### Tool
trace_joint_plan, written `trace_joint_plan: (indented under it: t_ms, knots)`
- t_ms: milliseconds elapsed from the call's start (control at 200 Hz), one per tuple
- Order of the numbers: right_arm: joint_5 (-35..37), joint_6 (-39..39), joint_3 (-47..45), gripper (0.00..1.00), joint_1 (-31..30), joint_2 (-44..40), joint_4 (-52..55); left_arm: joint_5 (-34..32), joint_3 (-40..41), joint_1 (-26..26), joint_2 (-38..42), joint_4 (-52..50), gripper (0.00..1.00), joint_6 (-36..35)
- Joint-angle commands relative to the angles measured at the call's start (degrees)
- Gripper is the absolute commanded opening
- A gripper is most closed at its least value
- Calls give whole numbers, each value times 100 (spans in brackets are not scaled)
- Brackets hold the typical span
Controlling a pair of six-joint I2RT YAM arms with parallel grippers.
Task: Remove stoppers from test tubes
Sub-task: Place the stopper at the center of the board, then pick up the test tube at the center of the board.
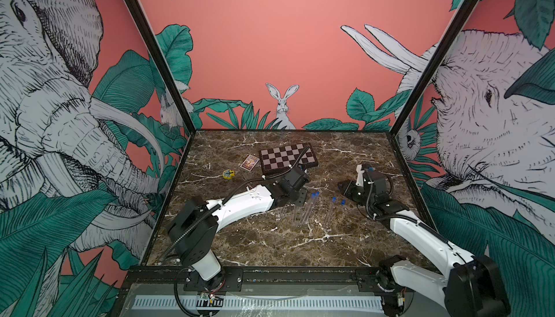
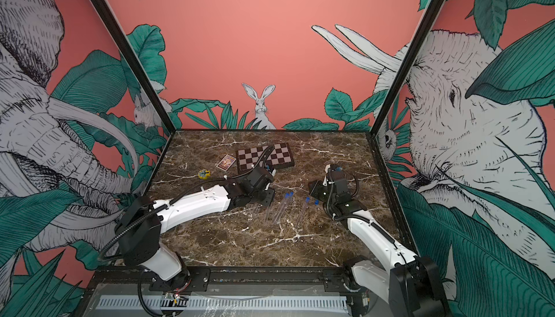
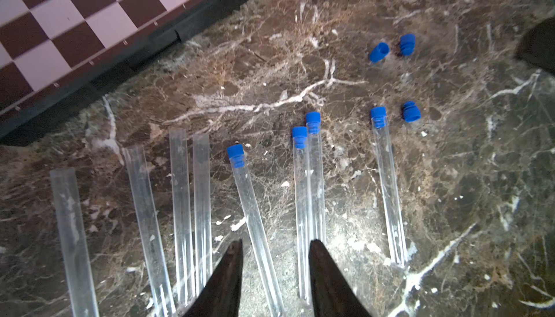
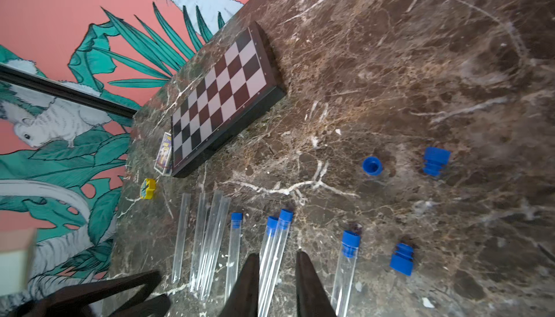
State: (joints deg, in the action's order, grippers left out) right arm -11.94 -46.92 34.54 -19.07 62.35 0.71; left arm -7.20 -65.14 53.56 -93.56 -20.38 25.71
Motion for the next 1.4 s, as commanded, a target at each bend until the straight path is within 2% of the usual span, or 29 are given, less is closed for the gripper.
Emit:
trace_joint_plan:
  t_ms: [0,270,480,585,1000,1300,1395]
  knots:
    - [-216,-134,176,22,17,-105,-197,139,74,5,-186,-102,39,345]
    - [-132,-72,224,23,17,-345,16,-179,44,1,-643,-241,41,539]
    - [-107,-55,219,23,11,-372,63,-159,-86,4,-1002,-326,41,522]
    - [-98,-56,211,23,15,-381,61,-161,-178,5,-1136,-445,36,522]
    - [-60,-28,176,23,17,-434,70,-164,-378,5,-1405,-634,29,470]
    - [-45,-12,197,23,16,-434,85,-134,-417,5,-1635,-640,28,470]
    - [-54,-11,219,23,17,-422,82,-130,-438,1,-1695,-647,22,453]
